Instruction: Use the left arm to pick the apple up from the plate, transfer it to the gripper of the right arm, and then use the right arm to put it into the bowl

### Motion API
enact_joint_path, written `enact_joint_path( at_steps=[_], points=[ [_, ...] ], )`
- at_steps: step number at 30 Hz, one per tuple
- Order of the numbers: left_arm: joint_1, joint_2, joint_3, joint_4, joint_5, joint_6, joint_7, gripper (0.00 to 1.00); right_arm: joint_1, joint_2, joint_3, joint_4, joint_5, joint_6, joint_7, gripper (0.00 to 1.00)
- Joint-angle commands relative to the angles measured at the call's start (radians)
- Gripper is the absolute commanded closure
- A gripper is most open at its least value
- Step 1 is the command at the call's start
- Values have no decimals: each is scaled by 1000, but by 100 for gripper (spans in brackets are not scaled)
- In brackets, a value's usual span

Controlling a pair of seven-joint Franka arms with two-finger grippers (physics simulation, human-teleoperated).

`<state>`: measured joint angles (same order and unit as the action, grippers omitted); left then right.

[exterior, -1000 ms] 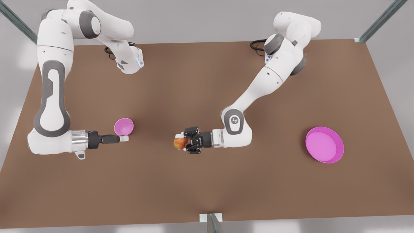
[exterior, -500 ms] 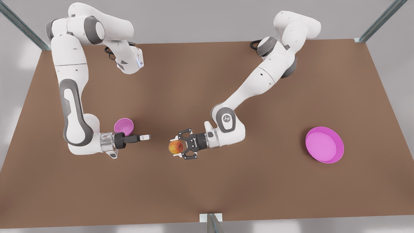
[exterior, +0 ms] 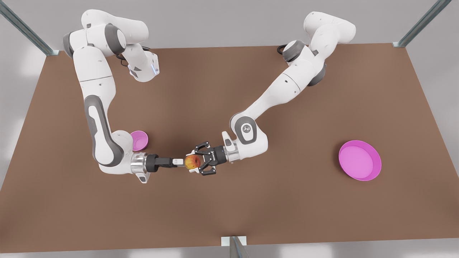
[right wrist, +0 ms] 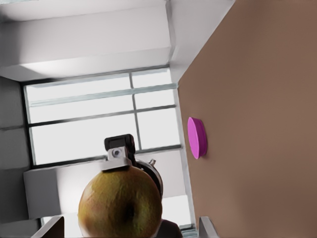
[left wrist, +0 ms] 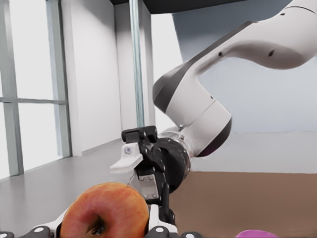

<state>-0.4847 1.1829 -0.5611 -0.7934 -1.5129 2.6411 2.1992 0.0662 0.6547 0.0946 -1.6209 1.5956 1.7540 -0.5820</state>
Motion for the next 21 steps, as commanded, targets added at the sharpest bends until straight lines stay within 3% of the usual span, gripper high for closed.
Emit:
enact_joint_path(
  at_steps=[1, 14, 15, 17, 21],
  points=[
    [0, 1, 0, 0, 3, 3, 224, 32, 9, -1, 2, 6, 32, 18, -145, 0],
    [-8, 3, 1, 0, 3, 10, 224, 31, 80, -1, 2, 7, 63, 82, -147, 1],
    [-8, 3, 1, 0, 3, 10, 224, 31, 84, -1, 2, 7, 64, 84, -147, 14],
    [-8, 3, 1, 0, 3, 10, 224, 31, 86, -1, 2, 12, 64, 91, -147, 27],
    [-6, 3, 0, 0, 3, 10, 224, 26, 86, -1, 2, 12, 63, 96, -145, 27]
  ],
)
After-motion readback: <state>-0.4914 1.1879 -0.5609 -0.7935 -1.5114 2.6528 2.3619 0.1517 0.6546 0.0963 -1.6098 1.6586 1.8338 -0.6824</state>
